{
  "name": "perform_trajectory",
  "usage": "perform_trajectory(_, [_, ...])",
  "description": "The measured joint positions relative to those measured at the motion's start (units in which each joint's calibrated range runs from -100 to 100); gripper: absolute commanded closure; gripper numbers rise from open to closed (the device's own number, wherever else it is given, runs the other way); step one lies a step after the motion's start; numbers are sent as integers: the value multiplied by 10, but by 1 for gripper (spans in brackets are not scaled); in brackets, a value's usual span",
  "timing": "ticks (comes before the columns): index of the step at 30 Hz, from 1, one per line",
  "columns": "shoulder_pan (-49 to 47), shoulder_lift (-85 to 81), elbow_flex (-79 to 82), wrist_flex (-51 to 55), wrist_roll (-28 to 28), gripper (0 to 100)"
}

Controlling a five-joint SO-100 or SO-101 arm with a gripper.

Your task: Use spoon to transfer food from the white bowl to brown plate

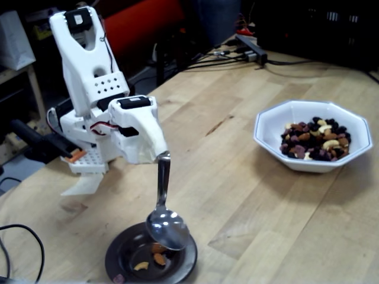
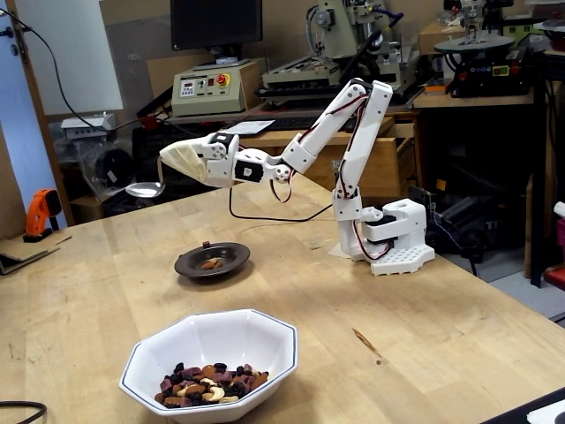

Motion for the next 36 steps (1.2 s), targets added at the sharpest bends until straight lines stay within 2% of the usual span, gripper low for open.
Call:
perform_trajectory(5, [-1, 27, -31, 28, -31, 96])
perform_trajectory(12, [-2, 36, -119, 144, -64, 96])
perform_trajectory(21, [-68, 36, -188, 275, -90, 96])
perform_trajectory(30, [-130, 33, -189, 308, -91, 96])
perform_trajectory(36, [-179, -40, -175, 310, -91, 96])
